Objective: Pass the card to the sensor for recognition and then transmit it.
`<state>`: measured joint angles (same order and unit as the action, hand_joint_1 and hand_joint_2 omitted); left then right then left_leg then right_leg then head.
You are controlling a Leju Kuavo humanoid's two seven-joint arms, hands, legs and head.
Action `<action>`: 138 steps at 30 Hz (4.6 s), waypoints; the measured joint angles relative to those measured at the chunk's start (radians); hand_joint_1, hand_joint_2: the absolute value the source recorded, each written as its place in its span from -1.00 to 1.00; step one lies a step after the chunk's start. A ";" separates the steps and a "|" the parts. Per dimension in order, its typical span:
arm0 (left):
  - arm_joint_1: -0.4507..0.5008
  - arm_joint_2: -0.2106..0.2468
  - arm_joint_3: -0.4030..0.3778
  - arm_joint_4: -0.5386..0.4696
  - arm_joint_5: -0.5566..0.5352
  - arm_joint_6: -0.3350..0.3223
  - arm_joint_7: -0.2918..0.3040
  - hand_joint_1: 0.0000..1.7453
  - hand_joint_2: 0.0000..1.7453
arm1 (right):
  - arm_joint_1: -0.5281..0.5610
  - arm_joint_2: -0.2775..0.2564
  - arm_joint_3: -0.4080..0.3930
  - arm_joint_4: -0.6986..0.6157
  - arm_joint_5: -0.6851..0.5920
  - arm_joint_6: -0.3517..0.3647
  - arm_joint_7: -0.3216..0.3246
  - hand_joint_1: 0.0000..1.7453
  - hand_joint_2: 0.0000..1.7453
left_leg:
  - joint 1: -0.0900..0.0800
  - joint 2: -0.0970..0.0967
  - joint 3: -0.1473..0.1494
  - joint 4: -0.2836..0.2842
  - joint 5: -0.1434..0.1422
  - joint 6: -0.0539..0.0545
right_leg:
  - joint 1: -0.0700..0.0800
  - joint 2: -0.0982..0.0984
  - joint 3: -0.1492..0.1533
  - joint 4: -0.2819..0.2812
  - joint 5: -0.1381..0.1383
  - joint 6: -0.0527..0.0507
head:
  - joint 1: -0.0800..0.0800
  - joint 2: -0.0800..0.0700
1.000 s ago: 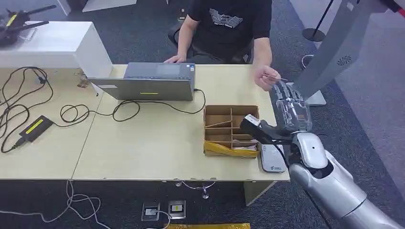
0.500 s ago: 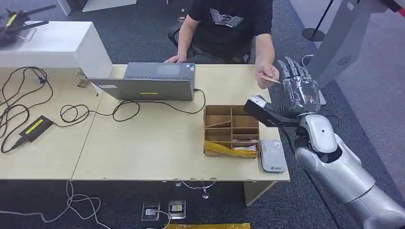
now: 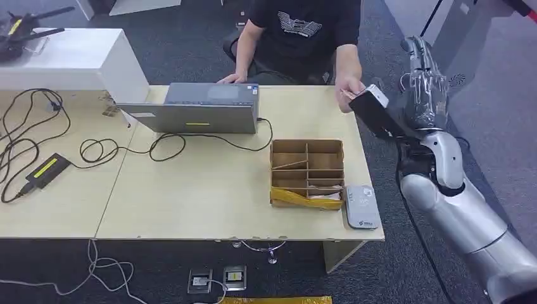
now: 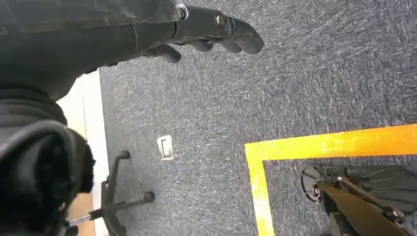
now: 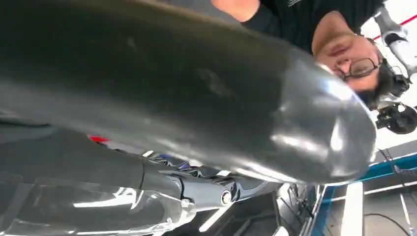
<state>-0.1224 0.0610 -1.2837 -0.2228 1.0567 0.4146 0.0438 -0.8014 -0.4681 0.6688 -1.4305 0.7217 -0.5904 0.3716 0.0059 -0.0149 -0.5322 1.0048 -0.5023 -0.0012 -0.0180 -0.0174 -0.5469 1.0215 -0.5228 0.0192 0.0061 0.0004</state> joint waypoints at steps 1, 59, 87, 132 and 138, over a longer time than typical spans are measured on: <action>0.000 0.000 0.000 0.000 0.001 0.003 0.002 -1.00 -1.00 | -0.001 0.000 0.000 0.000 -0.049 -0.012 -0.015 -1.00 -1.00 | 0.000 0.000 0.000 0.000 0.000 0.000 | 0.000 0.000 0.000 0.000 0.000 0.000 | 0.000 0.000; 0.001 -0.013 0.004 0.000 0.052 0.067 0.064 -1.00 -1.00 | -0.129 0.082 0.122 0.085 0.094 0.279 0.054 -1.00 -1.00 | 0.000 0.000 0.000 0.000 0.000 0.000 | 0.000 0.000 0.000 0.000 0.000 0.000 | 0.000 0.000; 0.001 0.007 0.004 0.000 0.053 0.056 0.061 -1.00 -1.00 | -0.146 0.021 0.234 0.080 0.151 0.527 0.081 -1.00 1.00 | 0.000 0.001 0.000 0.000 0.000 0.000 | 0.000 0.001 -0.001 0.000 0.000 0.000 | 0.000 0.000; 0.001 0.013 0.004 0.000 0.053 0.043 0.062 -1.00 -1.00 | -0.088 -0.011 0.235 0.119 0.118 0.465 0.170 1.00 1.00 | 0.000 0.001 0.000 0.000 0.000 0.000 | 0.000 0.001 -0.001 0.000 0.000 0.000 | 0.000 0.000; 0.001 0.013 0.004 0.000 0.056 0.046 0.073 -1.00 -1.00 | -0.088 -0.010 0.254 0.123 0.164 0.476 0.177 1.00 1.00 | 0.000 0.001 0.000 0.000 0.000 0.000 | 0.000 0.001 -0.001 0.000 0.000 0.000 | 0.000 0.000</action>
<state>-0.1215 0.0736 -1.2795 -0.2228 1.1131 0.4604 0.1167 -0.8895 -0.4780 0.9224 -1.3073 0.8862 -0.1148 0.5489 0.0062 -0.0140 -0.5321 1.0048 -0.5021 -0.0012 -0.0178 -0.0163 -0.5475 1.0217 -0.5227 0.0191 0.0057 0.0004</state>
